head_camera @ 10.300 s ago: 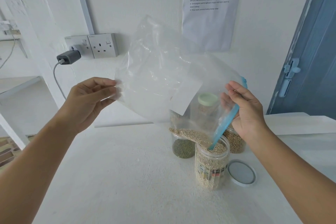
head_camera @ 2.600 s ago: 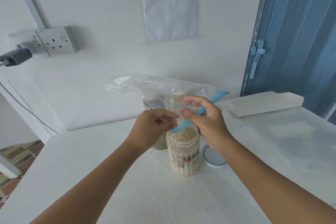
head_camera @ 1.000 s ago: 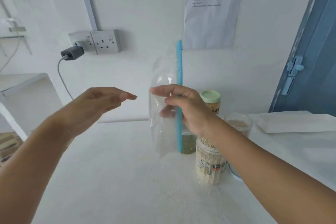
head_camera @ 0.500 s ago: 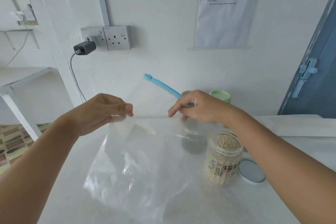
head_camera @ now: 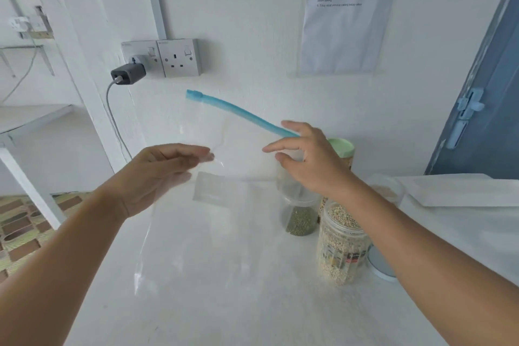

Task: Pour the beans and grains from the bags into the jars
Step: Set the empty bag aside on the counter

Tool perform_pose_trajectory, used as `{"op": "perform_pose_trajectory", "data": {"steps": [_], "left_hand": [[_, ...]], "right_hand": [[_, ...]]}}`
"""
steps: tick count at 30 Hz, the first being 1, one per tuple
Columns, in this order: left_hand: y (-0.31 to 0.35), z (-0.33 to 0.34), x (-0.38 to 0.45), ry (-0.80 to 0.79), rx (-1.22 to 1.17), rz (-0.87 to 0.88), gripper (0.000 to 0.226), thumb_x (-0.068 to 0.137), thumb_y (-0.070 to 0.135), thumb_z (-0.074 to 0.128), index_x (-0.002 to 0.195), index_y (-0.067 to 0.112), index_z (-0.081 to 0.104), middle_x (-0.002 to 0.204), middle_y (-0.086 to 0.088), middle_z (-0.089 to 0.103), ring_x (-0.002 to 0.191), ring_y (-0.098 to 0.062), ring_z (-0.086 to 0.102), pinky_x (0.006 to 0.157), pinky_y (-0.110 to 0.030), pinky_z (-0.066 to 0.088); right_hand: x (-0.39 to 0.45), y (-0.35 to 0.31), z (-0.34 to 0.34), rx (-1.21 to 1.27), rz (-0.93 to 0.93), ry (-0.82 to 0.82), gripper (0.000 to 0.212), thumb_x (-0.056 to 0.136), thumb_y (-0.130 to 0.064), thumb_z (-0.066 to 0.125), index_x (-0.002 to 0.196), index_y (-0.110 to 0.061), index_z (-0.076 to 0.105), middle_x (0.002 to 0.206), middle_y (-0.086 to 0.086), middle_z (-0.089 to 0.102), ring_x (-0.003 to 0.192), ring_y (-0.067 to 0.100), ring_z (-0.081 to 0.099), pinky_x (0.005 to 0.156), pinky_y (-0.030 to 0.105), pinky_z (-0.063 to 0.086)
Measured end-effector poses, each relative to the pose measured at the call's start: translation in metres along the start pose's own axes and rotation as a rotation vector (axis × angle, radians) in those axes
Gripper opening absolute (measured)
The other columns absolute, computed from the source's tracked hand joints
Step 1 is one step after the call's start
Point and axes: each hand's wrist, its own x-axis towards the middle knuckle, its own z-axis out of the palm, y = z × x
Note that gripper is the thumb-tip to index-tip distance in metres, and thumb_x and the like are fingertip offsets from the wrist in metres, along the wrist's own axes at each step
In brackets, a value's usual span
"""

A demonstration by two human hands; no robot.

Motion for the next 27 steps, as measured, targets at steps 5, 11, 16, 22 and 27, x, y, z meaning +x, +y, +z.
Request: {"op": "perform_pose_trajectory", "data": {"steps": [5,11,16,22,27], "left_hand": [[0.005,-0.019,0.000,0.058,-0.096,0.105,0.067,0.043,0.045,0.103,0.103,0.022,0.083,0.125,-0.007,0.075,0.098,-0.007,0.070,0.090,-0.025,0.047],[0.016,-0.031,-0.003,0.078,-0.319,0.127,0.045,0.057,0.025,0.098,0.099,0.023,0.083,0.117,-0.006,0.076,0.089,-0.024,0.037,0.109,-0.044,0.028],[0.020,-0.041,-0.014,0.076,-0.315,0.101,0.029,0.068,0.021,0.087,0.096,0.026,0.082,0.118,-0.003,0.075,0.072,-0.014,0.046,0.081,-0.028,0.051],[0.017,-0.043,-0.016,0.131,-0.320,0.021,0.033,0.098,0.007,0.052,0.118,0.019,0.076,0.134,-0.005,0.071,0.092,-0.024,0.077,0.075,-0.034,0.064],[0.023,-0.029,-0.010,0.192,-0.338,0.016,0.037,0.103,0.005,0.049,0.132,0.016,0.068,0.133,0.000,0.072,0.092,-0.023,0.079,0.073,-0.028,0.063]], "right_hand": [[-0.012,-0.006,0.016,0.460,0.162,0.167,0.037,0.097,-0.021,0.071,0.110,-0.055,0.073,0.155,-0.008,0.039,0.113,-0.020,0.049,0.107,0.018,0.041],[-0.005,-0.012,0.029,0.970,0.383,-0.024,0.031,0.094,-0.020,0.073,0.117,-0.041,0.078,0.142,-0.010,0.060,0.139,0.012,0.050,0.116,0.042,0.038],[0.008,-0.021,0.033,1.180,0.381,-0.144,0.035,0.085,-0.019,0.074,0.118,-0.028,0.078,0.132,0.002,0.071,0.092,0.017,0.076,0.093,0.034,0.059],[0.019,-0.033,0.034,1.188,0.414,0.050,0.026,0.099,-0.007,0.064,0.120,-0.019,0.075,0.122,0.004,0.076,0.100,0.019,0.076,0.073,0.026,0.060],[0.019,-0.039,0.015,1.210,0.458,0.130,0.027,0.099,-0.002,0.062,0.122,-0.014,0.073,0.120,0.006,0.077,0.096,0.027,0.078,0.062,0.022,0.057]]}}
